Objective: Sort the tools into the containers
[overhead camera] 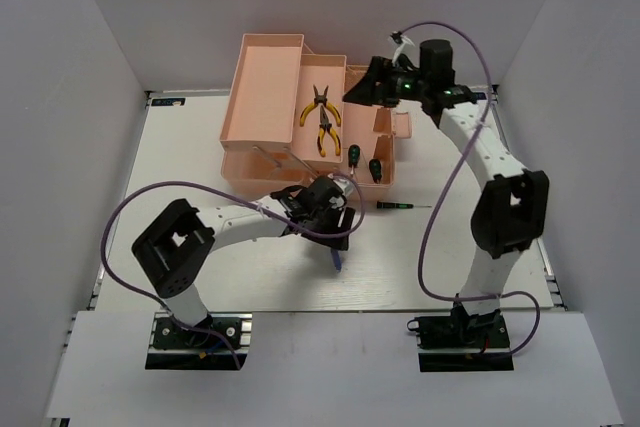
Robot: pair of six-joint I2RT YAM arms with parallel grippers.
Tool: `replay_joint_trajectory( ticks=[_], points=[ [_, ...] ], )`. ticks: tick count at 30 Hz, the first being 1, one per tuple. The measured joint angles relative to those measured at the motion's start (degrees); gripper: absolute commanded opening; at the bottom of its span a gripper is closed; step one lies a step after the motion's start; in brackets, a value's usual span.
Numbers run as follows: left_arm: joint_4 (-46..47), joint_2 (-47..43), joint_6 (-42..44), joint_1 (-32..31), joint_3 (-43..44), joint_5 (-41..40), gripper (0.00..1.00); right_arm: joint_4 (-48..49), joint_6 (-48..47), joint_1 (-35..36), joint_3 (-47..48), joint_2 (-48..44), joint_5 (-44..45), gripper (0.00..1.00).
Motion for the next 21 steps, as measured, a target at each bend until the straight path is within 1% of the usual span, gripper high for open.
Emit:
replay_joint_trajectory(
  ticks=[4,6,9,10,13,14,16,17,19,20,21],
  points=[
    [-2.3,4.9,-0.5,-0.8,2.9,-0.1,0.74,-4.0,-7.2,-4.9,-7.0,-7.1,0.4,0.90],
    [-3.5,6.6,-0.7,-1.2,4.0,-0.3,0.73,-5.2,-9.1,-7.2,-9.8,-8.5,-0.1,0.90],
    [-5.3,8.5,-0.9,-1.7,6.6,-1.2,0.67,-6.2,-10.5,-9.8,-15.3,-9.4,-0.9,0.90],
    [-5.9,9.1,-1.0,-1.9,7.4,-1.5,0.59,-6.4,-10.7,-10.5,-17.2,-9.4,-1.1,0.90],
    [-7.8,11.2,-1.5,-2.3,10.0,-2.8,0.42,-7.8,-10.8,-11.7,-21.1,-9.4,-1.7,0.90],
    [-8.3,11.7,-1.6,-2.5,10.5,-3.1,0.33,-8.1,-10.8,-12.0,-21.7,-9.4,-2.1,0.90],
    [-9.3,12.2,-1.9,-2.7,11.1,-4.0,0.33,-8.6,-11.0,-12.5,-22.4,-9.6,-2.4,0.90],
    [-9.8,12.3,-1.9,-2.9,11.3,-4.4,0.29,-8.8,-11.3,-12.7,-22.7,-9.8,-2.5,0.90],
    [-11.0,12.3,-2.4,-3.4,11.5,-5.2,0.26,-9.2,-12.5,-13.1,-23.1,-10.6,-2.4,0.90],
    [-11.4,12.3,-2.5,-3.6,11.5,-5.5,0.19,-9.3,-13.6,-13.3,-23.6,-11.2,-2.2,0.90],
    [-11.9,12.2,-2.6,-3.8,11.6,-5.9,0.15,-9.5,-14.4,-13.6,-24.1,-11.9,-1.9,0.90]
  ],
)
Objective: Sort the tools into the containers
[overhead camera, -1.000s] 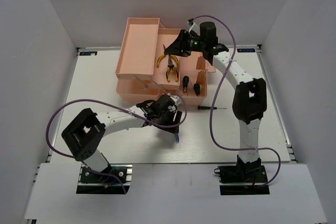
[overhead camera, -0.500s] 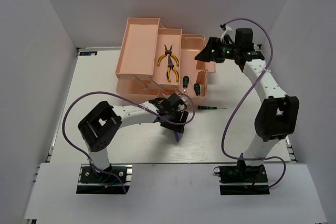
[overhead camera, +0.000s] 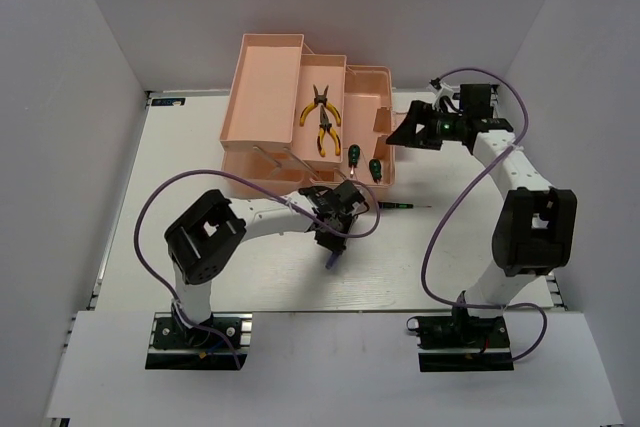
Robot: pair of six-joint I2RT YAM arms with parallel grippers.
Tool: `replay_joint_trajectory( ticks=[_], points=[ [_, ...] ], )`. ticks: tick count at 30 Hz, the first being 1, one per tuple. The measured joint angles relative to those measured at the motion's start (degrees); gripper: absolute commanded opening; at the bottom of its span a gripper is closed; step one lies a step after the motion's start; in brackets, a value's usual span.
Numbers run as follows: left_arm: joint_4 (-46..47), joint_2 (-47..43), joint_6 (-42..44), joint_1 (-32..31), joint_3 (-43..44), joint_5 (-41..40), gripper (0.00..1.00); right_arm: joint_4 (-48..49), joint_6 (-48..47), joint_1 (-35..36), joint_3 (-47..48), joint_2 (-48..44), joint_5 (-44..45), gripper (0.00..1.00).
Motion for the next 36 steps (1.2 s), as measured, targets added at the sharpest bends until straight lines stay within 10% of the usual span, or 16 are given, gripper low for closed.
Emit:
replay_joint_trajectory(
  ticks=[6,7,8,10,14,19,36],
  points=[
    [-2.5,-1.0,0.6,-1.0,-0.3,-1.3,0.02,-3.8,-8.3,-1.9,-1.6,-2.9,3.2,0.79],
    [-3.1,-1.5,1.2,-1.2,-0.6,-1.4,0.02,-4.2,-10.4,-2.3,-1.8,-2.9,3.1,0.63],
    [-3.6,-2.3,1.9,-1.3,-0.9,-1.3,0.02,-4.7,-12.4,-2.9,-2.2,-3.1,2.9,0.24],
    [-4.8,-5.0,3.6,-1.5,-1.0,-1.0,0.00,-6.2,-15.6,-4.2,-3.1,-3.3,3.2,0.00],
    [-5.9,-13.6,6.9,-1.1,2.7,-0.5,0.00,-7.9,-20.3,-6.2,-4.8,-3.5,5.1,0.00],
    [-6.3,-19.5,10.0,0.2,15.7,-4.4,0.00,-9.9,-29.0,-7.5,-7.3,-3.5,5.5,0.71],
    [-10.8,-0.4,12.5,29.7,45.2,-22.6,0.03,-26.2,-67.5,-7.1,-11.0,-3.2,-5.2,0.72]
  ],
)
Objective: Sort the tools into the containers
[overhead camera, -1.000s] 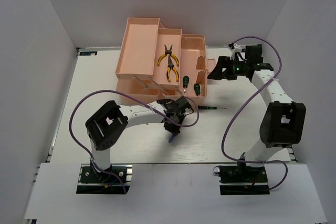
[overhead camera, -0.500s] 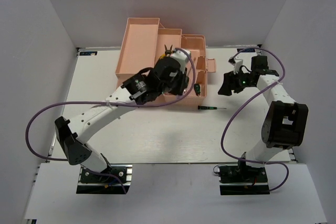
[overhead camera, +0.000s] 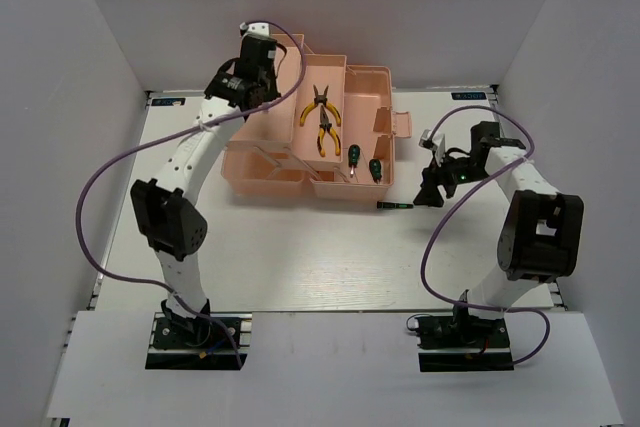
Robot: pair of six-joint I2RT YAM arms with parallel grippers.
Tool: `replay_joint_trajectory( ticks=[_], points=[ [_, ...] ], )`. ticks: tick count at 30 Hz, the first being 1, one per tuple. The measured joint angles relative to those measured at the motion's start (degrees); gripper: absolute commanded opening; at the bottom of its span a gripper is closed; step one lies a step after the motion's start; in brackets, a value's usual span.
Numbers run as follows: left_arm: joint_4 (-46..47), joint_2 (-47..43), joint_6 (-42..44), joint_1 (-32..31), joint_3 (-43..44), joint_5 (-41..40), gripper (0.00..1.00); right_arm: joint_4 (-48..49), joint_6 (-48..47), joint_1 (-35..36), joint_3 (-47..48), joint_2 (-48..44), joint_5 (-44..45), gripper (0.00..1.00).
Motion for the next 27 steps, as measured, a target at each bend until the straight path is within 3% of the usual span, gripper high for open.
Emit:
replay_joint_trajectory(
  ticks=[2,3,6,9,19,27],
  points=[
    [-0.7,2.3,0.6,2.8,1.8,0.8,0.14,0.3,-2.7,0.3,-0.5,0.8,0.7,0.75],
    [-1.0,3.2,0.9,3.9,2.6,1.5,0.28,0.6,-3.6,0.5,-0.9,1.3,1.2,0.75],
    [-1.7,5.3,1.9,5.9,3.8,3.9,0.55,2.6,-5.3,1.1,-1.6,2.8,2.9,0.77],
    [-2.1,6.1,3.1,6.4,3.8,7.3,0.68,4.2,-6.0,1.5,-1.7,4.1,3.8,0.77],
    [-0.9,3.3,4.8,6.2,1.8,15.3,0.73,9.9,-8.8,5.1,-2.6,8.2,7.0,0.78],
    [1.4,-20.3,4.8,6.1,-19.6,17.6,0.73,13.9,-11.8,9.5,-3.1,11.0,9.5,0.73]
  ],
)
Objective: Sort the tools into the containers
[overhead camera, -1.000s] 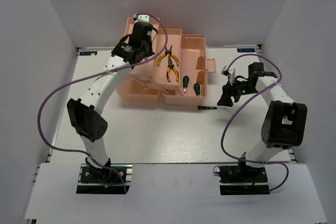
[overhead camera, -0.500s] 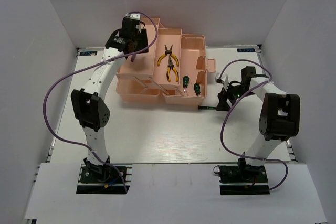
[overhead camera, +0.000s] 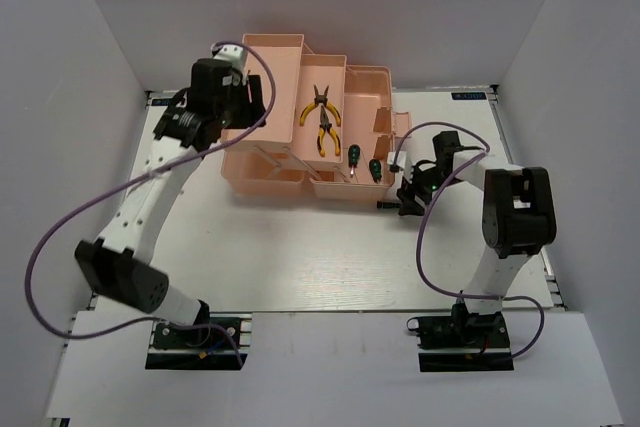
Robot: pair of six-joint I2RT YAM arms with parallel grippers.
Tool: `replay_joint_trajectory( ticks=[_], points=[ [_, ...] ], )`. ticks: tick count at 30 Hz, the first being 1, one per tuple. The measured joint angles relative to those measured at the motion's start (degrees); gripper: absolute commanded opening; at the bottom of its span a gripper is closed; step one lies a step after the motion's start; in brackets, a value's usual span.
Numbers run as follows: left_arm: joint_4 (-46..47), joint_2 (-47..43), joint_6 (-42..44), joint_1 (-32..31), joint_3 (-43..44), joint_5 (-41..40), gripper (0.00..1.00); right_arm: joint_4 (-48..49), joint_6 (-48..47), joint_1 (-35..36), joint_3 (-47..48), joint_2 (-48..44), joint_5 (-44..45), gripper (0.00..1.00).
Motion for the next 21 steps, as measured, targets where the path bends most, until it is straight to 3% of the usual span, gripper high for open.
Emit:
replay_joint_trajectory(
  ticks=[4,7,8,11,16,21],
  points=[
    [0.6,-9.2,-1.0,0.0,-8.4,-0.6,0.73,2.8,-1.5,0.5,-1.5,-0.1,1.3,0.60],
    [0.6,-12.7,-2.5,0.0,-12.8,-1.3,0.75,4.3,-2.3,0.5,-2.2,-0.6,1.8,0.34],
    [0.6,-13.2,-3.0,0.0,-13.9,-1.5,0.75,4.4,-2.5,0.5,-2.8,-1.0,2.1,0.18],
    [0.8,-13.9,-4.8,0.0,-17.0,-2.8,0.75,4.4,-4.4,0.5,-5.1,-3.1,2.4,0.00],
    [0.1,-14.1,-8.6,0.3,-19.7,-7.0,0.76,0.5,-7.3,-1.0,-7.7,-6.8,4.4,0.00],
    [-1.1,-14.7,-12.2,1.4,-19.7,-11.2,0.77,-10.7,-13.8,-6.8,-7.6,-13.7,3.0,0.00]
  ],
)
